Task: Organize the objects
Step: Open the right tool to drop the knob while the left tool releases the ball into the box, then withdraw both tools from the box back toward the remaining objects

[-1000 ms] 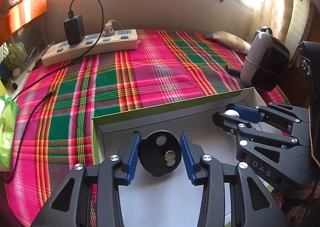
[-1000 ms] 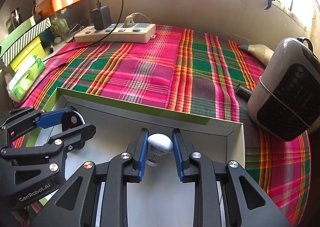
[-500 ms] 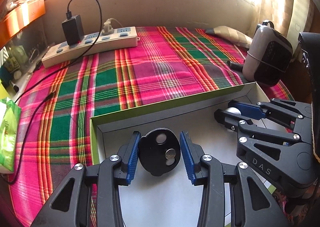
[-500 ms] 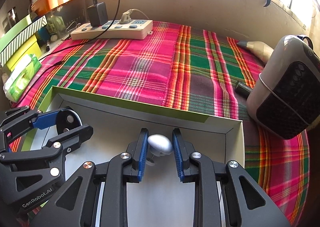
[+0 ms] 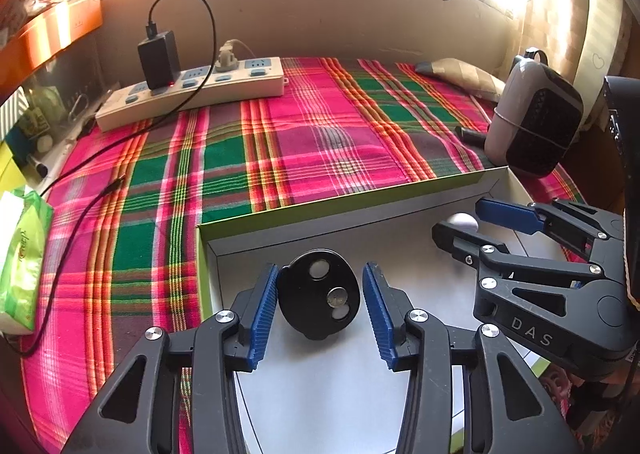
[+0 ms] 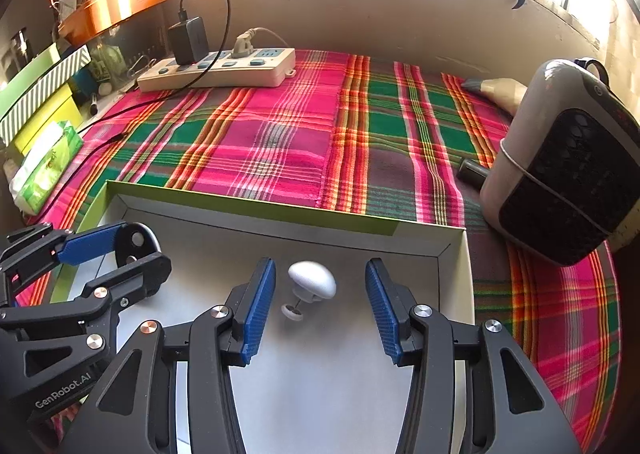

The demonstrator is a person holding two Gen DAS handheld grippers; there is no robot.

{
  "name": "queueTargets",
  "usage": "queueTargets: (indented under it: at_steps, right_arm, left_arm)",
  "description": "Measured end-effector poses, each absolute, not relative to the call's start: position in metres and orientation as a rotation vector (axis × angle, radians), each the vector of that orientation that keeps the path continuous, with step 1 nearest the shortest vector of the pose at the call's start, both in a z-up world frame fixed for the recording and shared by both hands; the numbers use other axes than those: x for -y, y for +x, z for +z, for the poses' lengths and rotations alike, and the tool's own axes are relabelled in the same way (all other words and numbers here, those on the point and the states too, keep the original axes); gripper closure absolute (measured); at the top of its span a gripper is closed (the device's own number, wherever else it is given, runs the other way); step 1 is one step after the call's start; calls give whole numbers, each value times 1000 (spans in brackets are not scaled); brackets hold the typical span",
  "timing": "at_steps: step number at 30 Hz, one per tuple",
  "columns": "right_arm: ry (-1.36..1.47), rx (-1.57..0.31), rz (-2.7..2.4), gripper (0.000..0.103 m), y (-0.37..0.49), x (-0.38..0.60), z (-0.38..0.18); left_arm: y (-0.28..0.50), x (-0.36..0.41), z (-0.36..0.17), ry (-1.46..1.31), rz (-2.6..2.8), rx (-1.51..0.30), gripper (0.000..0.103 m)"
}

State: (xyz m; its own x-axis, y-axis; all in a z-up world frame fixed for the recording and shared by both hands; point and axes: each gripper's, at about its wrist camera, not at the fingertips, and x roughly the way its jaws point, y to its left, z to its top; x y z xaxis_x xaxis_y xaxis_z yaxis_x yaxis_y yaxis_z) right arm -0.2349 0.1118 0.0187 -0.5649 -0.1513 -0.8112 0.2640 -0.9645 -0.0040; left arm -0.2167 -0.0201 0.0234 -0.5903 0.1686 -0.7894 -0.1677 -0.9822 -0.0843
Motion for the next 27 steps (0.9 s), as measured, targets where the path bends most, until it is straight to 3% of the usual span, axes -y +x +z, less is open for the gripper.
queueTargets:
  at_steps: [27]
  right_arm:
    - [1171, -96, -2630, 53, -157, -122, 51]
  left_arm:
    - [-133, 29, 53, -1173, 2725, 90, 61]
